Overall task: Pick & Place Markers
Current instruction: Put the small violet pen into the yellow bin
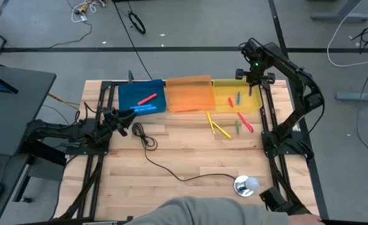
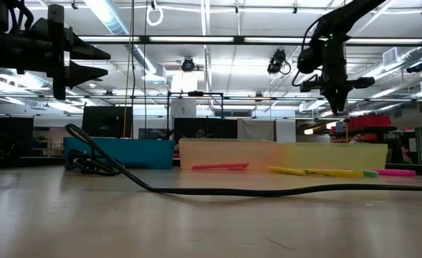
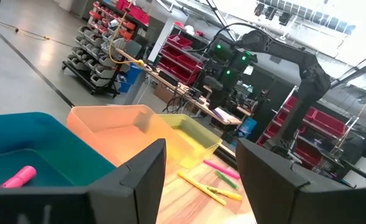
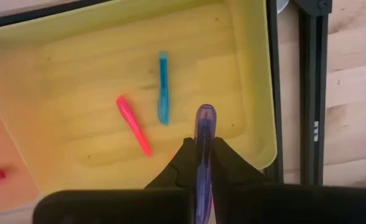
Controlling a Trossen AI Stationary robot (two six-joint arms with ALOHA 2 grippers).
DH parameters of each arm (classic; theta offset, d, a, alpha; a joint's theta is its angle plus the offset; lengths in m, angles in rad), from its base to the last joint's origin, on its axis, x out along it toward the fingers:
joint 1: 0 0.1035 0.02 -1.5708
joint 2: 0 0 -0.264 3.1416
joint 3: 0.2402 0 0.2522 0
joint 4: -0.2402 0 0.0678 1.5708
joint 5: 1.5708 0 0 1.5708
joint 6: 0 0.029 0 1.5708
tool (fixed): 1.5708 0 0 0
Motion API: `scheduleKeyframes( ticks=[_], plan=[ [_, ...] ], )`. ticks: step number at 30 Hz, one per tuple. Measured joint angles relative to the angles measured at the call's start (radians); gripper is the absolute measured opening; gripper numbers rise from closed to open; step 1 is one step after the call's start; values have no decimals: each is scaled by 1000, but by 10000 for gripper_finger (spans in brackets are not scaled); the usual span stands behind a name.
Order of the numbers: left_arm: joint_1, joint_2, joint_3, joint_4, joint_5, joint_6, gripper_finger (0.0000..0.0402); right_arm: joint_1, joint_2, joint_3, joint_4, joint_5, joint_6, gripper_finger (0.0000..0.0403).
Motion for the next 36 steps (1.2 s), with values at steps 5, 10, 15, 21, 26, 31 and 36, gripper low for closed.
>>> scheduleKeyframes(
  ticks=[5,10,15,21,26,31,36],
  plan=[
    [0,0,0,0,0,0,200,-2,37,0,8,13,-3,11],
    [0,0,0,0,0,0,200,-10,98,0,39,21,-23,11],
    [0,0,0,0,27,0,200,-10,174,0,49,22,-42,11],
    [0,0,0,0,37,0,200,-20,250,0,50,7,-67,11],
    [0,0,0,0,37,1,200,-24,303,0,41,-6,-85,11],
    [0,0,0,0,37,1,200,-30,307,0,85,-25,-90,11],
    [0,0,0,0,37,1,200,-30,307,0,58,-26,-112,16]
  ],
)
